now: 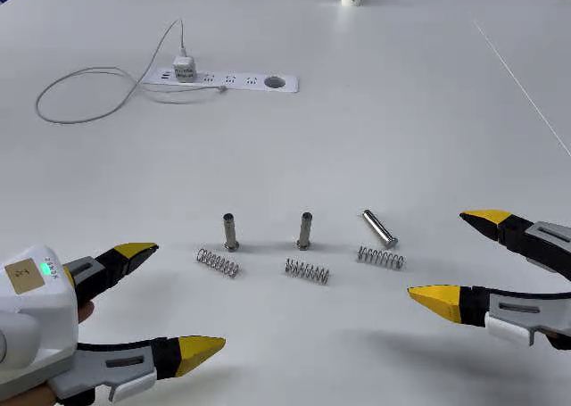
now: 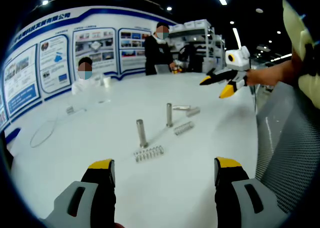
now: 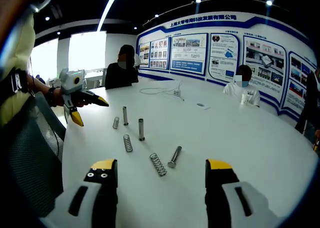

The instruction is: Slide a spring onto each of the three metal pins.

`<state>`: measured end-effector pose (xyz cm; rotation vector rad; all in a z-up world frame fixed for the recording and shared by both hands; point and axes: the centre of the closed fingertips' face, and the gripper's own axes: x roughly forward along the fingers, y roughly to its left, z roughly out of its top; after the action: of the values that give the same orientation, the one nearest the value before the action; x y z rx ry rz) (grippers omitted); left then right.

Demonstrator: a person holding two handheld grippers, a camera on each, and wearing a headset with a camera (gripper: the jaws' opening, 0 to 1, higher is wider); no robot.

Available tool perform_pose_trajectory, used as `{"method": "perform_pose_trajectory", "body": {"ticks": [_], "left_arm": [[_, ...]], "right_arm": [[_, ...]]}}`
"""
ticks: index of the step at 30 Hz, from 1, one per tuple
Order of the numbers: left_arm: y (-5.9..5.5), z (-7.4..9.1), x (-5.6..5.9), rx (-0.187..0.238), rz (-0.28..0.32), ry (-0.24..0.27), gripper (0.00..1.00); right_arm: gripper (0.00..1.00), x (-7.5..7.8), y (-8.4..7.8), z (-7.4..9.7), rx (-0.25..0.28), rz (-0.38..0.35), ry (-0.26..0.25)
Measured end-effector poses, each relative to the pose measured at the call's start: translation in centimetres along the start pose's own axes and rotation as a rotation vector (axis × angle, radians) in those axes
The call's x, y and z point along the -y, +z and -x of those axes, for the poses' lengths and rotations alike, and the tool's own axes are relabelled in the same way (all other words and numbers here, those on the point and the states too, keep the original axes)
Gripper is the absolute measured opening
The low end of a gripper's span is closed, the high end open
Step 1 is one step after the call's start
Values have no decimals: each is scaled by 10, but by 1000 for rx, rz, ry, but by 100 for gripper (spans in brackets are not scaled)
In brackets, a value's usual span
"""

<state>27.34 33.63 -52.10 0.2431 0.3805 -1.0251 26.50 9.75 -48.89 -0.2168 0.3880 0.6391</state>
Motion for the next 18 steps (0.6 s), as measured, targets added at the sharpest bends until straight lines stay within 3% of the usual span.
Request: {"method": "perform_pose_trajectory", "body": {"ticks": [18], "left_arm": [[-1,3,2,6,8,8,83]], "right_arm": [[64,21,12,-25,-51,26,-22]]}}
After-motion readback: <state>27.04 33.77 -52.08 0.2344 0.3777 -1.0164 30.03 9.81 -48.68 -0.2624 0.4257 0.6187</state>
